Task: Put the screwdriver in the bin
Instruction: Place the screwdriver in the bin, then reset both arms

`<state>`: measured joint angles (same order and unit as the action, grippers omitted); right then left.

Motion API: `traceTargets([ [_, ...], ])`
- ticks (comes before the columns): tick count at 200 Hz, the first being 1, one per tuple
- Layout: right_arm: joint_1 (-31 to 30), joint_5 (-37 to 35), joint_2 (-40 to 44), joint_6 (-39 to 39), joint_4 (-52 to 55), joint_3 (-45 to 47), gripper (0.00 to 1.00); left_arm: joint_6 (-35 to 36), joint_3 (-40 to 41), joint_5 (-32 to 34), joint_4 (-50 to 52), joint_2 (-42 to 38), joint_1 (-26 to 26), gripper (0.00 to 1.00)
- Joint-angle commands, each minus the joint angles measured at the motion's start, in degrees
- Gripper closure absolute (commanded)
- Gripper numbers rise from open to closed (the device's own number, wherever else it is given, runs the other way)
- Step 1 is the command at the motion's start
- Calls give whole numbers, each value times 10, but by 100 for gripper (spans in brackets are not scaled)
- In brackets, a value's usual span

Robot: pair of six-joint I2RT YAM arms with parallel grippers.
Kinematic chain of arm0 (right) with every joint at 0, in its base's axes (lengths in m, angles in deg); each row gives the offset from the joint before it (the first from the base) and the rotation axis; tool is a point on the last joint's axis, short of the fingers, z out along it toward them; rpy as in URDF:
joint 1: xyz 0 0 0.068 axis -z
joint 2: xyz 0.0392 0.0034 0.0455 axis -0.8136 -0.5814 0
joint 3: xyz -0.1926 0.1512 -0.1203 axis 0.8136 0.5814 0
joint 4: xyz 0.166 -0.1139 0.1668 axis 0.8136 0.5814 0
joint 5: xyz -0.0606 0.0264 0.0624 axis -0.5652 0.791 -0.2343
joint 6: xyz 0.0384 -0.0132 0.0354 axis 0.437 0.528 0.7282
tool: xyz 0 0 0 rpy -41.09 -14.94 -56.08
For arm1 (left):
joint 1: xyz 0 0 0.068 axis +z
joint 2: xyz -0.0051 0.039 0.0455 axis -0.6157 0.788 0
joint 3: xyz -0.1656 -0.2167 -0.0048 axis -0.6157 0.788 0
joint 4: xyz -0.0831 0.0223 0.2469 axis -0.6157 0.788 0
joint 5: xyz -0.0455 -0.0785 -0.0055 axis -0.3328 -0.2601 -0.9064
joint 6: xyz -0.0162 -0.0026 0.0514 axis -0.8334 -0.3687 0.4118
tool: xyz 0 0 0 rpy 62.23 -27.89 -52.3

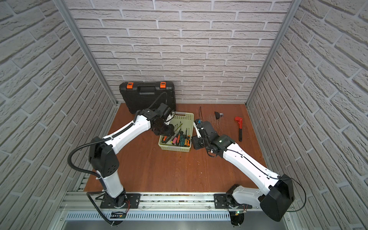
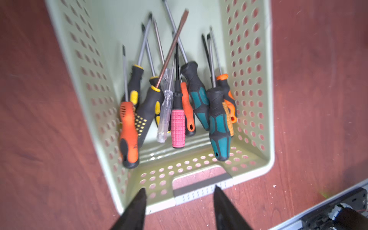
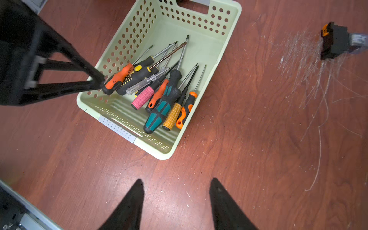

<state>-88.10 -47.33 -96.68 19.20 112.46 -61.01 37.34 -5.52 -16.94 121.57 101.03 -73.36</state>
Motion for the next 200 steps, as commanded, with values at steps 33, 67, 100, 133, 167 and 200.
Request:
traceTargets([
  [33,27,-107,6,-90,-49,-88,0,11,128,41,-115,-162,94,2],
  [67,123,-59,-7,-121,-143,-62,0,9,199,41,-210,-212,217,2],
  [100,191,-47,4,-183,-360,88,0,65,297,61,-319,-227,284,2],
  [133,231,-70,25,-193,-473,206,1,114,442,146,-498,-252,303,2],
  [167,255,-69,38,-203,-589,310,1,125,581,181,-706,-258,339,2],
  [200,276,-50,-4,-183,-652,350,0,192,619,186,-809,-208,339,2],
])
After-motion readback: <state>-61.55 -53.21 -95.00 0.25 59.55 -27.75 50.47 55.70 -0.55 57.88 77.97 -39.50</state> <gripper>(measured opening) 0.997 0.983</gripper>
